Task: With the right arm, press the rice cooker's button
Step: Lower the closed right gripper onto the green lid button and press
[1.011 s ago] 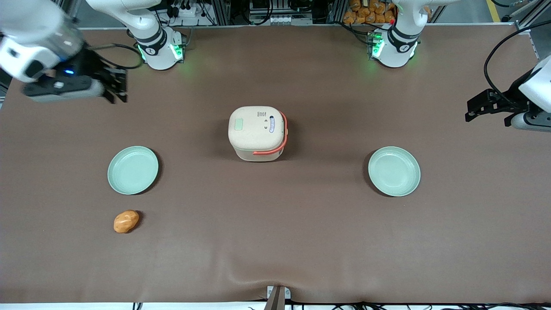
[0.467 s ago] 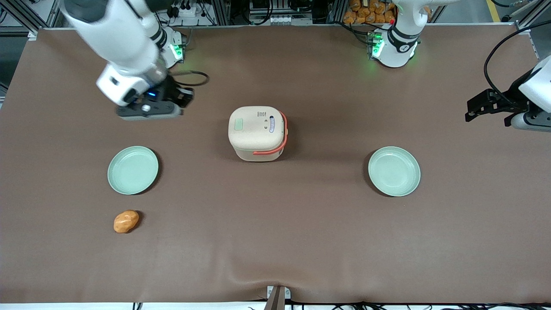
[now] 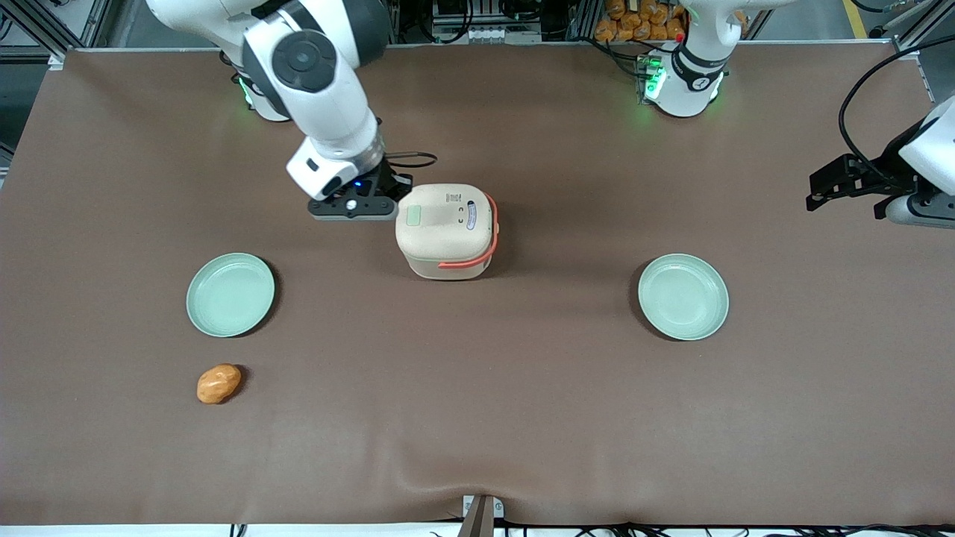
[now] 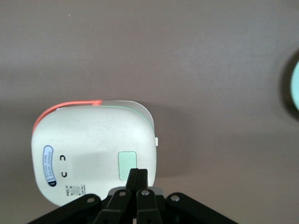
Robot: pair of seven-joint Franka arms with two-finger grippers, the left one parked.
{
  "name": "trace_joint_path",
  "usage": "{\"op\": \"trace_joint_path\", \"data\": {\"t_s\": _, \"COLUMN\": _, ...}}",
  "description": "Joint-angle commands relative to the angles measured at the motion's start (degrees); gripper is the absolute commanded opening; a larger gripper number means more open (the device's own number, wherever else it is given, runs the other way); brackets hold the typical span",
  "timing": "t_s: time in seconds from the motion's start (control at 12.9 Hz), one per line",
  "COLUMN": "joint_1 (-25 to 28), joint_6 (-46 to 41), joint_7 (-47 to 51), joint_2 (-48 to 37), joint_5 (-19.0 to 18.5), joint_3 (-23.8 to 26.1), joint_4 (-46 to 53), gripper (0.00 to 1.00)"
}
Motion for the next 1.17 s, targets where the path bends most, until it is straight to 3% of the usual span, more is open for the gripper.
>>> {"op": "trace_joint_path", "data": {"t_s": 0.0, "joint_1": 0.44, "joint_6": 2.38, "joint_7": 0.97, "joint_2": -0.92, "joint_5": -0.52, "joint_3": -0.32, "joint_4": -3.3, "gripper": 0.0}}
{"op": "trace_joint_path", "data": {"t_s": 0.39, "joint_1": 3.07, "joint_6": 5.0, "joint_7": 3.06, "joint_2": 3.03, "joint_5": -0.79, "joint_3": -0.41, "joint_4": -3.3, "gripper": 0.0}}
{"op": "trace_joint_path", "data": {"t_s": 0.62, "joint_1": 4.75, "joint_6": 6.24, "joint_7": 6.68, "joint_2": 5.15, "joint_5": -4.21, "joint_3": -0.41, "joint_4": -3.39, "gripper": 0.0}}
{"op": "trace_joint_path", "data": {"t_s": 1.09, "joint_1": 4.93, "joint_6": 6.51, "joint_7": 6.77, "joint_2": 5.42, "joint_5": -4.3, "joint_3": -0.49, "joint_4": -4.27, "gripper": 0.0}}
